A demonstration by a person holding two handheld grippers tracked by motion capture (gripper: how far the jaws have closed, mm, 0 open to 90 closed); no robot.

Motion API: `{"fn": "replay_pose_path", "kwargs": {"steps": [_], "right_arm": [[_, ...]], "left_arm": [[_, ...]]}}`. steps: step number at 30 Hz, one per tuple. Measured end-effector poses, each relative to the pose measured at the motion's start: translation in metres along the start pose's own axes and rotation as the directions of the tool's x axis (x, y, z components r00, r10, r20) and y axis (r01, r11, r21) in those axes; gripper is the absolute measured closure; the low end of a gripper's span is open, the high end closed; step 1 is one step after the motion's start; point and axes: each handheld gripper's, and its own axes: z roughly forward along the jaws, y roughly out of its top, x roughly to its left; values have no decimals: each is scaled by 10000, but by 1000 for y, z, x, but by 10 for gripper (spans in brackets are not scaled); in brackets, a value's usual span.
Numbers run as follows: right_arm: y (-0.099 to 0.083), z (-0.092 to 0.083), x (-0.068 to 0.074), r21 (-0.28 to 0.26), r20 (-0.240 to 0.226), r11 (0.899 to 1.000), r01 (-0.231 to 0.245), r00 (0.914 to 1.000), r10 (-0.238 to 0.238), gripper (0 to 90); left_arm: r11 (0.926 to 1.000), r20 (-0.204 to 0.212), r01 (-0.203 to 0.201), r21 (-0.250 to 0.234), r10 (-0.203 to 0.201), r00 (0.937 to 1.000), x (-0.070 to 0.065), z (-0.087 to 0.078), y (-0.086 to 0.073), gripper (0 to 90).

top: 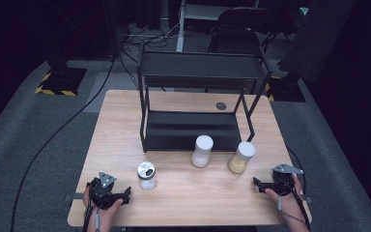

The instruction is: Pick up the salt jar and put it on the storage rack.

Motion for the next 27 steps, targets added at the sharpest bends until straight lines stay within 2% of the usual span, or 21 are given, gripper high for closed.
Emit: {"fn": "replay_pose_path", "kwargs": {"steps": [8,11,16,21,25,27], "right_arm": [[0,0,0,6,3,10000,0,10000,0,30],[0,0,0,6,6,10000,-4,10000,4,30],[0,0,0,6,7,10000,-1,10000,1,30],[0,0,0,6,6,10000,-3,10000,3,30],[0,0,0,6,6,10000,-2,10000,2,30],[0,0,0,6,7,10000,-1,10000,1,30]], "left_arm": [[10000,114,83,-22,-83,9999,1,-2,0,25],[9993,255,191,-308,-183,9995,0,-7,0,32],[9960,250,-9,-896,31,9997,-9,-19,2,37],[9878,341,-47,-1558,102,9994,-15,-30,1,41],[9771,469,-27,-2129,130,9988,-18,-38,-2,41],[9693,599,54,-2459,96,9982,-18,-41,-5,40]]}}
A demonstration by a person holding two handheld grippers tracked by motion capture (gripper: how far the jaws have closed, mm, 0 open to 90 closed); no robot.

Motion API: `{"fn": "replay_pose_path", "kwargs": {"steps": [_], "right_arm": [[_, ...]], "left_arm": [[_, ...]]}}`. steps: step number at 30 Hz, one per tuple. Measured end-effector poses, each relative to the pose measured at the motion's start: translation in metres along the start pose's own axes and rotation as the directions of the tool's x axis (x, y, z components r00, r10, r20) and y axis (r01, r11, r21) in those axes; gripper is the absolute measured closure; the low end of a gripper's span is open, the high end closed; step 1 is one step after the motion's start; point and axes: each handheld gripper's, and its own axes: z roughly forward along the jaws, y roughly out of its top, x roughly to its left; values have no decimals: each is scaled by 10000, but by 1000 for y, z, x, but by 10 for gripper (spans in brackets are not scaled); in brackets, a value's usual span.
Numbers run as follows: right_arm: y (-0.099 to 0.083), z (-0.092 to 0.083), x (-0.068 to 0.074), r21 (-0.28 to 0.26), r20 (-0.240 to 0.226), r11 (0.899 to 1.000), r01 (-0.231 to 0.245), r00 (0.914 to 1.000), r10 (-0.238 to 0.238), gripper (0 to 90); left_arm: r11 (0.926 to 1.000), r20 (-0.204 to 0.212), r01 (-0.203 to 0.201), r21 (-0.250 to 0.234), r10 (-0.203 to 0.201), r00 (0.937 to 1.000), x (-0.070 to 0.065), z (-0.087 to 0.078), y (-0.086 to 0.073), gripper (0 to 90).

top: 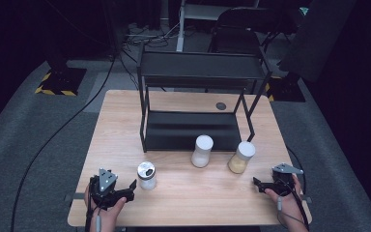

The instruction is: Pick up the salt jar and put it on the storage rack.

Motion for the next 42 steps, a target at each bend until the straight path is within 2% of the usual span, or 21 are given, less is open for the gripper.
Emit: {"fn": "replay_pose_path", "kwargs": {"steps": [3,8,14,21,32,39,42], "right_arm": [[0,0,0,0,1,10000,0,10000,0,30],[0,0,0,0,1,10000,0,10000,0,30],[0,0,0,0,1,10000,-1,10000,1,30],[0,0,0,-1,11,10000,-2,10000,2,29],[0,0,0,-2,11,10000,-2,10000,2,29],[0,0,0,-1,8,10000,4,10000,-4,29],[0,0,0,-2,9,10000,3,10000,-3,29]], "left_arm": [[9983,177,186,-560,-176,9997,0,-4,-4,40],[9920,406,330,-1220,-282,9988,0,-8,-8,40],[9874,505,191,-1569,-113,9987,-3,-9,-6,40],[9868,743,27,-1621,95,9972,-10,-4,4,40],[9842,1012,-123,-1767,306,9944,-29,7,19,35],[9879,916,-200,-1535,344,9952,-38,20,18,37],[9909,918,-25,-1345,150,9957,-36,26,14,40]]}}
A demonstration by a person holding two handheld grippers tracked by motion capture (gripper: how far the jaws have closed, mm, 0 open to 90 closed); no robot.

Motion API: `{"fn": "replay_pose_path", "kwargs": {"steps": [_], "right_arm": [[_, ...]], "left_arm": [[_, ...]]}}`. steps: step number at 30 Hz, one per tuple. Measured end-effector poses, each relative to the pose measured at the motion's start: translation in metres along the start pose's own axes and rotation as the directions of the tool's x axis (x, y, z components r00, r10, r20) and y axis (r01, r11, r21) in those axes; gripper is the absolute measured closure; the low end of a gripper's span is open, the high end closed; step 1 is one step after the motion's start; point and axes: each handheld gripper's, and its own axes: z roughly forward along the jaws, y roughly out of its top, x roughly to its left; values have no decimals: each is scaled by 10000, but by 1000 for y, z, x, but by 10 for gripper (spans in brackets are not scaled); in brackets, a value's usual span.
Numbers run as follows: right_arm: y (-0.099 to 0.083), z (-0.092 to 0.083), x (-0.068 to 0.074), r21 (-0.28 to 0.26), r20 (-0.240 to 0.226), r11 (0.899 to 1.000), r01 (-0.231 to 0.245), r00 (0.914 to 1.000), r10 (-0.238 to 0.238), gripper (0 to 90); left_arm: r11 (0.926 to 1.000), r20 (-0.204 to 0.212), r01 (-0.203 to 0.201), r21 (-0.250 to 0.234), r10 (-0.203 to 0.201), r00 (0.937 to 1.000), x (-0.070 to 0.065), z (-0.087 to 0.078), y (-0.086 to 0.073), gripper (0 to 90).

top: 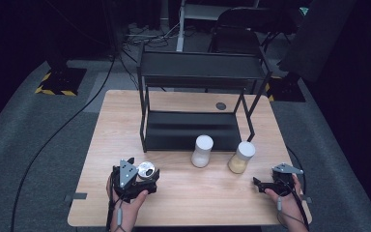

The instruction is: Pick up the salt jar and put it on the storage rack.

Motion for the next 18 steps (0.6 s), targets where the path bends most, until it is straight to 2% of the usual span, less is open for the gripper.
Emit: {"fn": "replay_pose_path", "kwargs": {"steps": [5,11,18], "right_arm": [[0,0,0,1,-2,10000,2,10000,-2,29],[0,0,0,1,0,10000,-1,10000,1,29],[0,0,0,2,-1,10000,-2,10000,2,29]], "left_arm": [[9992,55,273,301,-275,9996,5,6,-6,44],[9971,49,42,757,-46,10000,4,15,-10,72],[9943,-169,-92,1058,111,9998,0,22,-11,78]]}}
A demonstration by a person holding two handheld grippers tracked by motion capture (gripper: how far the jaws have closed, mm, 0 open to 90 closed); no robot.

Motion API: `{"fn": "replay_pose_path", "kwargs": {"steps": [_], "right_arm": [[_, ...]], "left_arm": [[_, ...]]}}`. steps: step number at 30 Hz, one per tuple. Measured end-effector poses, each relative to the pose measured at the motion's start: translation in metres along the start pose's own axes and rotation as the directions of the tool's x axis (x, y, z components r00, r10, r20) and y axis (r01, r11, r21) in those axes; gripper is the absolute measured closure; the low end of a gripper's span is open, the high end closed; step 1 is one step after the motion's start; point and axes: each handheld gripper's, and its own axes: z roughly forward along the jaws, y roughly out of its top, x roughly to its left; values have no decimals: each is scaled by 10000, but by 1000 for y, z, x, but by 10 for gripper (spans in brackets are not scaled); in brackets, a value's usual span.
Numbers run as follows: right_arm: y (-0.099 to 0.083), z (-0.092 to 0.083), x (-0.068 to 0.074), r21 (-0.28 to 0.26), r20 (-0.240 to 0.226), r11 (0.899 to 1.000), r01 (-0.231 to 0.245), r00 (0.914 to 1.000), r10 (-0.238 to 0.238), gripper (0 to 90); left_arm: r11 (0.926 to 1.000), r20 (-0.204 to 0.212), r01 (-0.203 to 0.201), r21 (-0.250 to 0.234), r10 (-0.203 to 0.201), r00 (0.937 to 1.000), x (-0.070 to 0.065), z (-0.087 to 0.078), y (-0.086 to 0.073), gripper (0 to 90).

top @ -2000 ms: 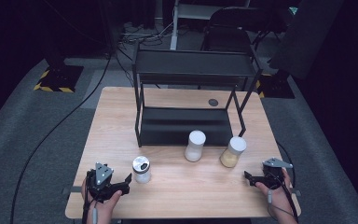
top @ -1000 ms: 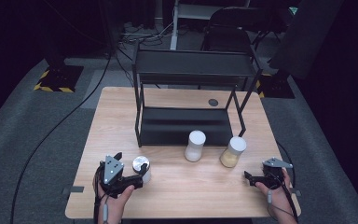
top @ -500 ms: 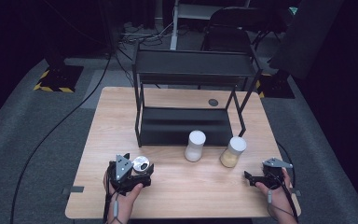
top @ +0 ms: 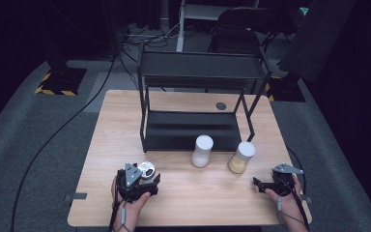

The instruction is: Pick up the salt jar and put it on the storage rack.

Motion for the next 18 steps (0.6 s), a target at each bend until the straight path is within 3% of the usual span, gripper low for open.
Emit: {"fn": "replay_pose_path", "kwargs": {"steps": [7,15,18], "right_arm": [[0,0,0,3,-8,10000,4,10000,-4,29],[0,0,0,4,-8,10000,0,10000,0,29],[0,0,0,5,-7,10000,-2,10000,2,29]], "left_arm": [[9998,-63,54,206,-52,10000,2,6,-4,139],[9994,94,-312,120,310,9995,2,9,-10,293],[9988,-24,-474,137,475,9989,-1,9,-10,300]]}}
